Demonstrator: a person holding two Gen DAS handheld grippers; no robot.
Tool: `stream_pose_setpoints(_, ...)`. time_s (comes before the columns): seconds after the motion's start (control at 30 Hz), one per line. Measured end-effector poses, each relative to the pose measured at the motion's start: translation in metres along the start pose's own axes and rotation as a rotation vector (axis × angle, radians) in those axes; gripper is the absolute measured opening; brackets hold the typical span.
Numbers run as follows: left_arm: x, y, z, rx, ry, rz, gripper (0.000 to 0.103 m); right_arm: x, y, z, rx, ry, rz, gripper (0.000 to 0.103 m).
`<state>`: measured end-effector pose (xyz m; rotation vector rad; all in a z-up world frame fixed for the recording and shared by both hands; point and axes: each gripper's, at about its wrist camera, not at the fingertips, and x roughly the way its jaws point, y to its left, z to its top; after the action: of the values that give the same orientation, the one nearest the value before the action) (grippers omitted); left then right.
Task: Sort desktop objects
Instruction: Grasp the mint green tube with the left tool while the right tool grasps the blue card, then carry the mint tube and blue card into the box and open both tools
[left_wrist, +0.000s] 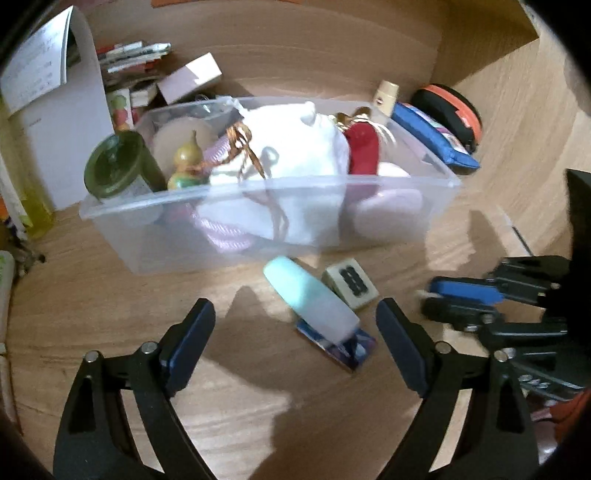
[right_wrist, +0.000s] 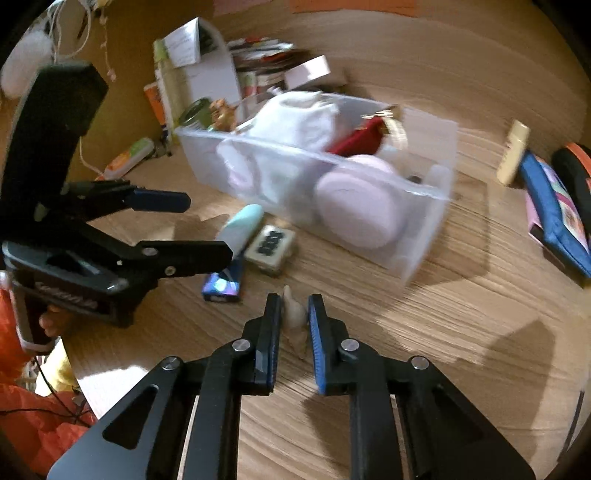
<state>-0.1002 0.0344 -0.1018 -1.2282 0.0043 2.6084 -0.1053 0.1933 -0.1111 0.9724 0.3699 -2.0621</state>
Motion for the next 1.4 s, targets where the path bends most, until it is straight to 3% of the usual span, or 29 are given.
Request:
stream_pose_setpoints(0.03,0.001,0.001,0.001,0.0,0.004,0.007,0.074,-0.004,-0.004,-0.002,0.012,-0.007,-0.003,0.014)
stream_pose_setpoints(0.2,0.005,0.016,0.0,-0.033,0.036,0.049,0.06,-0.019,-0.016,-0.004,0.026,-0.042,-0.02,0.014)
stream_pose_setpoints(0.47,0.008,0.031,-0.002,-0.055,0.065,0.069,0.056,-0.016,-0.025,0.003,0.038,-0.057,-0.008,0.014)
stream_pose_setpoints(0.77,0.024,0.014,0.007,0.045,0.036,0.115,0.036,-0.012,-0.027,0.002,0.054,-0.04,0.004,0.014)
stream_pose_setpoints(0.87,0.022,0.011,0.004,0.052,0.019,0.13,0.024,-0.013,-0.029,0.003,0.06,-0.045,0.002,0.014)
stream_pose_setpoints(1.17,0.009,0.016,0.001,0.026,-0.008,0.113,0.024,-0.018,-0.029,0.014,0.069,-0.071,0.007,0.014)
stream_pose_setpoints(1.4,-0.027,0.024,0.005,0.011,-0.107,0.091,0.024,-0.028,-0.022,0.029,0.057,-0.112,-0.006,0.014)
